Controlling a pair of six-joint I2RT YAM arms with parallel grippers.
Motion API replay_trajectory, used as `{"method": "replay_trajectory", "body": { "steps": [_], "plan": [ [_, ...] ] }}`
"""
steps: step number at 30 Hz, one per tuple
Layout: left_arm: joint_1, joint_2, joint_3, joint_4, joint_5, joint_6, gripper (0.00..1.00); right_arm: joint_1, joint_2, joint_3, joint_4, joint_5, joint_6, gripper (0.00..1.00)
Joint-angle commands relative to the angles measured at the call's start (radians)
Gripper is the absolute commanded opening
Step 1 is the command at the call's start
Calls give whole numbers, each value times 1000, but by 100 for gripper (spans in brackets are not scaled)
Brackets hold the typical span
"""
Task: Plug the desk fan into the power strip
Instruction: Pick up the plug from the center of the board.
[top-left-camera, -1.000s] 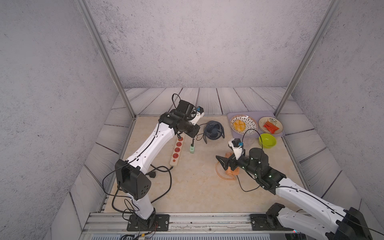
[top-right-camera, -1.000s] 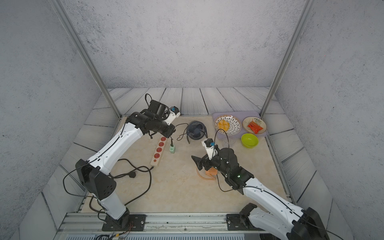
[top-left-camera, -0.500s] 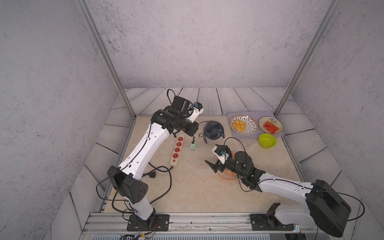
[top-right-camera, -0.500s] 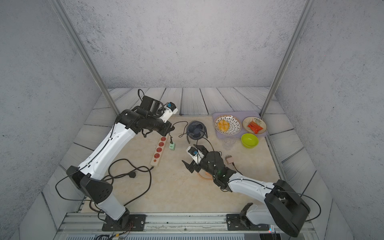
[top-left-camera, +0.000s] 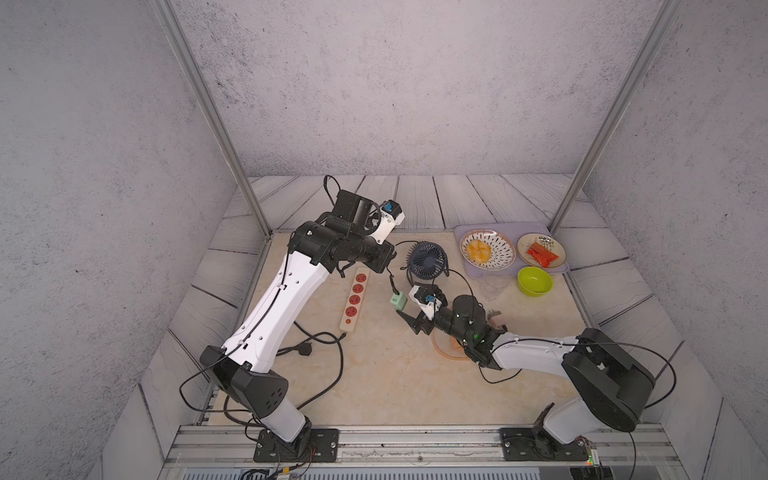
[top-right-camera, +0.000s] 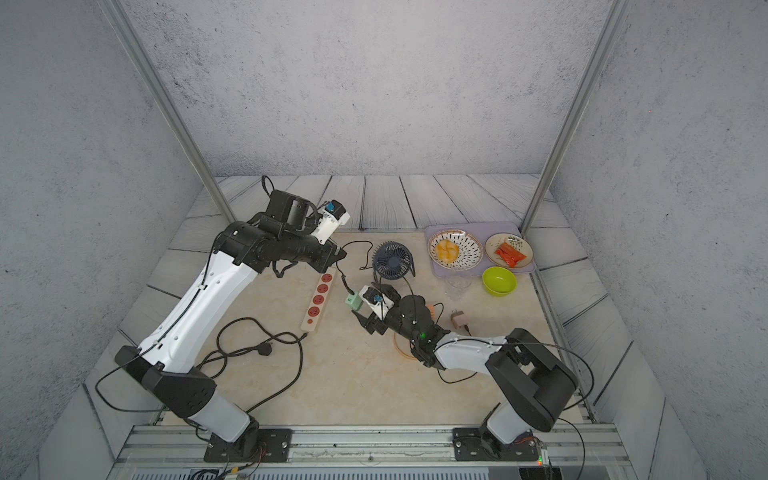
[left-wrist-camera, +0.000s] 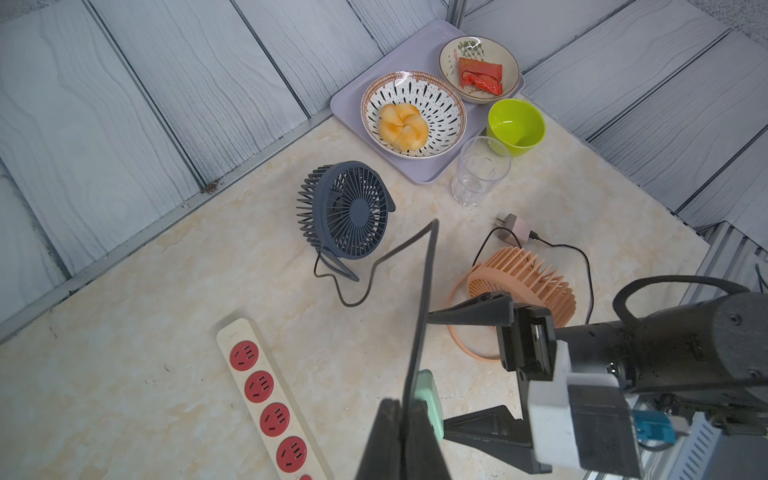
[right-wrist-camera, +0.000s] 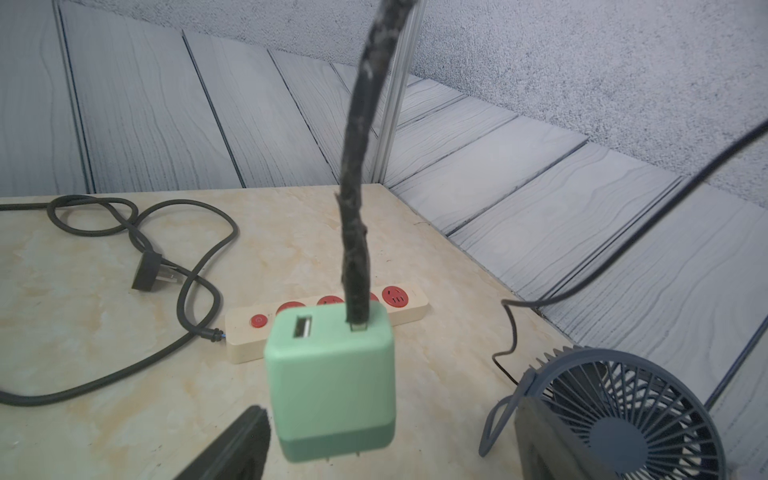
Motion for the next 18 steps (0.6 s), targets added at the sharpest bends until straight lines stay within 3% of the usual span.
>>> {"method": "replay_trajectory", "body": {
  "steps": [1, 11, 18],
  "plan": [
    [-7, -24, -9, -2, 28, -6, 0, 11, 45, 40, 40, -48, 26, 86],
    [-24, -32, -6, -6, 32, 1, 0, 14, 132, 84, 123, -46, 41, 80],
    [-26, -34, -4, -7, 32, 3, 0, 14, 157, 94, 117, -115, 62, 62]
  ]
}}
